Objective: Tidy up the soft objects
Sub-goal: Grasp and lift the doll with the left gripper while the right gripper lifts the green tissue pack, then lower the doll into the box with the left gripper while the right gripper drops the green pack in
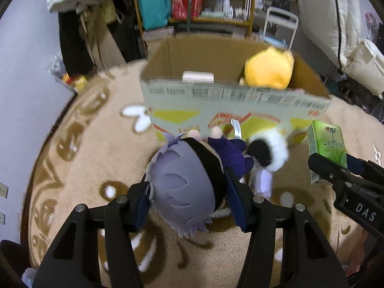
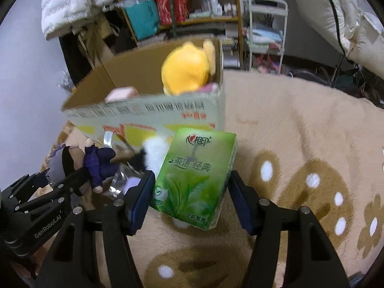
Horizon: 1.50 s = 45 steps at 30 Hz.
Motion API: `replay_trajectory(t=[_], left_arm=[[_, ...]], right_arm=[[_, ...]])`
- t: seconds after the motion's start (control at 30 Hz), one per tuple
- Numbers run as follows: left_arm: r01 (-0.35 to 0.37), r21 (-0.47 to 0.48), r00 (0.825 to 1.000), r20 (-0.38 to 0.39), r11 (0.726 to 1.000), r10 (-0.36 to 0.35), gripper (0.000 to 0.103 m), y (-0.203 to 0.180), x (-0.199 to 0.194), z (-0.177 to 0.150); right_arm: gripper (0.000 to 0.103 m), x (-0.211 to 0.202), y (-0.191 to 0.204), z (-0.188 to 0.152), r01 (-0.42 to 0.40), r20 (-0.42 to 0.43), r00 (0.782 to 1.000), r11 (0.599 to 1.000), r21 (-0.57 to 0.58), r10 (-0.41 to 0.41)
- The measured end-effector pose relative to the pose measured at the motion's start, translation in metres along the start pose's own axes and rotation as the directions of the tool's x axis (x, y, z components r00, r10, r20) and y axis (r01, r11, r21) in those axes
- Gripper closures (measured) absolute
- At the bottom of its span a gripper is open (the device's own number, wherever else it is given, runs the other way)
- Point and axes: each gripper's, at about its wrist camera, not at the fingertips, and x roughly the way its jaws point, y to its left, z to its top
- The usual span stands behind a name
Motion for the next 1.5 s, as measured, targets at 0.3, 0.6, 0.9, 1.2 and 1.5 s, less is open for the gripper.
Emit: replay_trajectory(t=[0.3,0.6,0.9,1.2,1.5], left_arm=[[-0.042,0.012,0.967,0.252,0.999,0.038,0.048,0.006,-0.063,0.013],[-0.089,0.038,0.927,0.368,0.995,0.069,0.048,0.007,-0.083,0.041],[-0.095,0.044,0.917,0.393,0.995,0.07,0.048,0.011,-0.076,0.071],[-0.1,0.071,0.926,0.372,0.993,0.066,0.047,0.01,-0.044,0.089],[-0.088,0.06,0.941,0.333,0.994,0.063,0.047,0.011,-0.012,0.09]], right_arm=[[0.037,-0.044,0.016,0.01,-0.015,0.223,0.974,0.997,-0.074,0.031],[0.037,-0.053,0.023,0.034,-0.041,0.312,0.947,0.994,-0.101,0.071],[0.037,-0.045,0.029,0.06,-0.029,0.357,0.931,0.992,-0.125,0.072],[0.037,-0.032,0.028,0.074,-0.03,0.36,0.93,0.99,-0.139,0.078],[0.037,-0.003,0.027,0.08,-0.032,0.326,0.942,0.988,-0.15,0.08]])
